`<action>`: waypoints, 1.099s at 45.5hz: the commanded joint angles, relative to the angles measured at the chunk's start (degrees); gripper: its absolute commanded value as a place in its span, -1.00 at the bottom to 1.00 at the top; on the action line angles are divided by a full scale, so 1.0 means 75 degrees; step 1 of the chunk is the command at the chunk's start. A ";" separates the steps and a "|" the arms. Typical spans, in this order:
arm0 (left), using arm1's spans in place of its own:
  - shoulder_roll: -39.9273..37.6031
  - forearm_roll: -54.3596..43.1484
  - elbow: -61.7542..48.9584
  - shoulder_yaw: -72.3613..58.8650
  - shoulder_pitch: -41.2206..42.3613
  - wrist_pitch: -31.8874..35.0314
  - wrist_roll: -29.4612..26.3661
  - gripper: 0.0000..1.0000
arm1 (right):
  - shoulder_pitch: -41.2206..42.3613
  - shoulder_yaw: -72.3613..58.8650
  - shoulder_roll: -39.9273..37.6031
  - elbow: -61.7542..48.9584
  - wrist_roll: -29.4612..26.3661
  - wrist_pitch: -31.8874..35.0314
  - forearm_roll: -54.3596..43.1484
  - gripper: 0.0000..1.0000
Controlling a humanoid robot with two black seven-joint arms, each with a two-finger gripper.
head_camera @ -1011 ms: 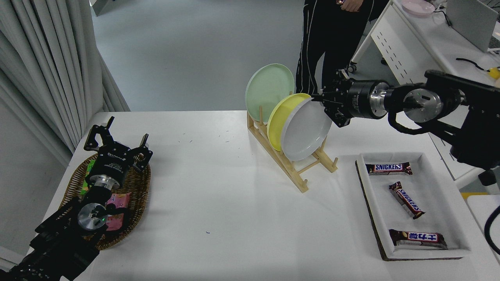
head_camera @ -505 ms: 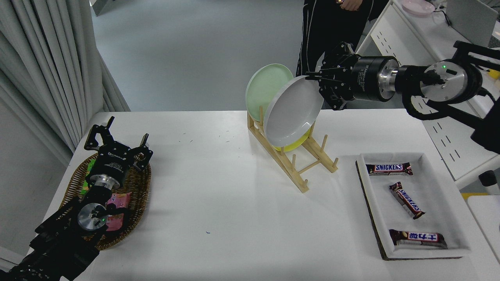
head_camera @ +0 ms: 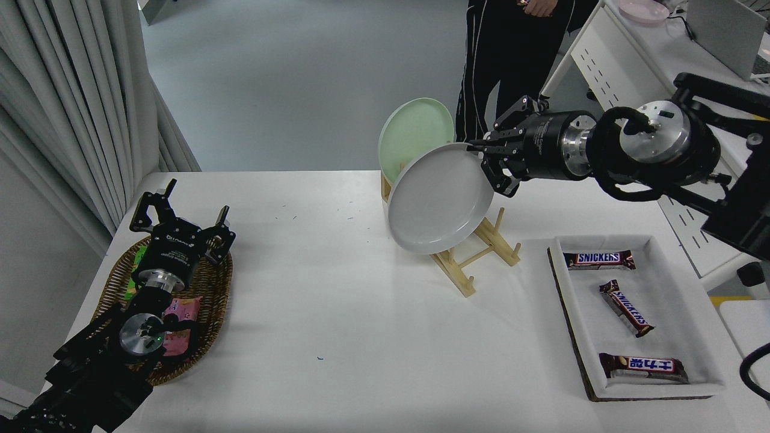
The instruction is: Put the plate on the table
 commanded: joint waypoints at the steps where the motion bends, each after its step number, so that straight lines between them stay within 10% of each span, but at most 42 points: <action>1: -0.0002 0.0000 0.0001 -0.0006 0.0000 0.0000 0.0000 1.00 | -0.0459 -0.0206 0.0030 0.0070 -0.0010 -0.0436 0.1449 -1.00; 30: 0.0010 0.0000 0.0001 -0.0006 0.0000 0.0000 0.0000 1.00 | -0.2757 -0.0229 0.0463 -0.0750 0.0119 -0.0833 0.2857 -1.00; 40: 0.0010 0.0000 -0.0011 0.0006 0.0000 0.0000 0.0000 1.00 | -0.2874 -0.0101 0.0604 -0.0773 0.1700 -0.1760 0.2904 -1.00; 50: -0.0002 0.0000 0.0001 -0.0006 0.0000 0.0000 0.0000 1.00 | -0.3191 0.0473 0.1318 -0.1465 0.1619 -0.1538 0.3981 -1.00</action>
